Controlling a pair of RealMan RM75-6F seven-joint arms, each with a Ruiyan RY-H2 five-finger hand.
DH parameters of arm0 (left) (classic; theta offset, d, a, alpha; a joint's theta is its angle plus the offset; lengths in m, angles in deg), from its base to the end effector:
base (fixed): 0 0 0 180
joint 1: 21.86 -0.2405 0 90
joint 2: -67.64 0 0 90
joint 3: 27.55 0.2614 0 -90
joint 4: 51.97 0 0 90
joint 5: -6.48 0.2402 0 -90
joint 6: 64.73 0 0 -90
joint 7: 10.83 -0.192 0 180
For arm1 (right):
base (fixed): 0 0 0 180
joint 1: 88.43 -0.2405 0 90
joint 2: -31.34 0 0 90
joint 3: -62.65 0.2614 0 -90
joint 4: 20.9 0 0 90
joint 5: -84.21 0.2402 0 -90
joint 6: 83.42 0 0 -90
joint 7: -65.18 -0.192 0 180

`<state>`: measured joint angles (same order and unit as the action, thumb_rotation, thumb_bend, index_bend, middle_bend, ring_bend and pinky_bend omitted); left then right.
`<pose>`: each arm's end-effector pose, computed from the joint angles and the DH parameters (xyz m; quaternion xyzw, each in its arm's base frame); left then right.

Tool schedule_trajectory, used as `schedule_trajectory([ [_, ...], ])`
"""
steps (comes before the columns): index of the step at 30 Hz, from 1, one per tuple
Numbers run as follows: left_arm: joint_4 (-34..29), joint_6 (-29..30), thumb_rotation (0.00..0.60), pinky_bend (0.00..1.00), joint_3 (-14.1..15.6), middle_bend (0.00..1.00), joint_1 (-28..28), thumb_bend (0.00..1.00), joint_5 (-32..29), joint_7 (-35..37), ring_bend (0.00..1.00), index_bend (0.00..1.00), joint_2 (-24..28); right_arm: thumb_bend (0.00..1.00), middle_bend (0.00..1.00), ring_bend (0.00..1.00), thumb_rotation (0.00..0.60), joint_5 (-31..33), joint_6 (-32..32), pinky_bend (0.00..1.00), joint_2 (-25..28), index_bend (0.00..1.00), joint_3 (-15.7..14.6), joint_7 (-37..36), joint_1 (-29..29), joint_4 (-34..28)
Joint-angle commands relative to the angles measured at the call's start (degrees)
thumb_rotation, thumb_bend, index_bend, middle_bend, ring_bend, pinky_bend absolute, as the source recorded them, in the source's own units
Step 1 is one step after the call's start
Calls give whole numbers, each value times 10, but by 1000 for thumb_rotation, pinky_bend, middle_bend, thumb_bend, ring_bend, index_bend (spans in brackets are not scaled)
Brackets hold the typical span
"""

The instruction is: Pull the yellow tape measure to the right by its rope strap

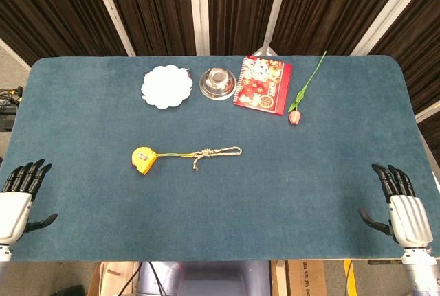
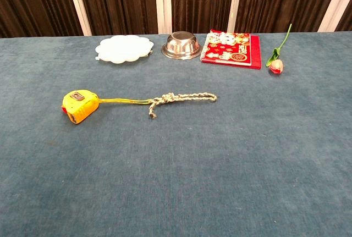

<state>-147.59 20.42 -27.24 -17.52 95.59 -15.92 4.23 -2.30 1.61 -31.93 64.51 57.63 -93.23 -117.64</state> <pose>-0.3134 0.2142 0.1182 -0.6286 -0.3795 -0.3673 0.5710 -0.3115 -0.2260 0.1264 0.5620 -0.4473 0.4395 0.5393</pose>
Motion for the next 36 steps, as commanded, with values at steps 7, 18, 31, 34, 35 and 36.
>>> schedule_trajectory([
  [7, -9, -8, 600, 0, 3, 0, 0, 0, -7, -7, 0, 0, 9, 257, 0, 0, 600, 34, -47, 0, 17, 0, -2, 49, -12, -25],
  [18, -14, -7, 600, 0, 3, 0, -3, 0, -9, -1, 0, 0, 11, 255, 0, 0, 600, 61, -95, 0, 19, 0, 39, 70, -60, -61],
  [31, -13, -7, 600, 0, -2, 0, -1, 0, -14, 8, 0, 0, 10, 255, 0, 0, 600, 127, -217, 0, -63, 0, 118, 146, -202, -38],
  [34, -13, -10, 600, 0, -1, 0, 0, 0, -12, 10, 0, 0, 9, 254, 0, 0, 600, 146, -238, 0, -94, 4, 133, 167, -234, -17],
  [35, -13, -10, 600, 0, -1, 0, 1, 0, -11, 10, 0, 0, 10, 255, 0, 0, 600, 153, -244, 0, -104, 18, 138, 173, -244, -10],
  [36, -13, -10, 600, 0, -1, 0, 1, 0, -10, 10, 0, 0, 9, 255, 0, 0, 600, 161, -250, 0, -116, 57, 143, 180, -255, -3],
])
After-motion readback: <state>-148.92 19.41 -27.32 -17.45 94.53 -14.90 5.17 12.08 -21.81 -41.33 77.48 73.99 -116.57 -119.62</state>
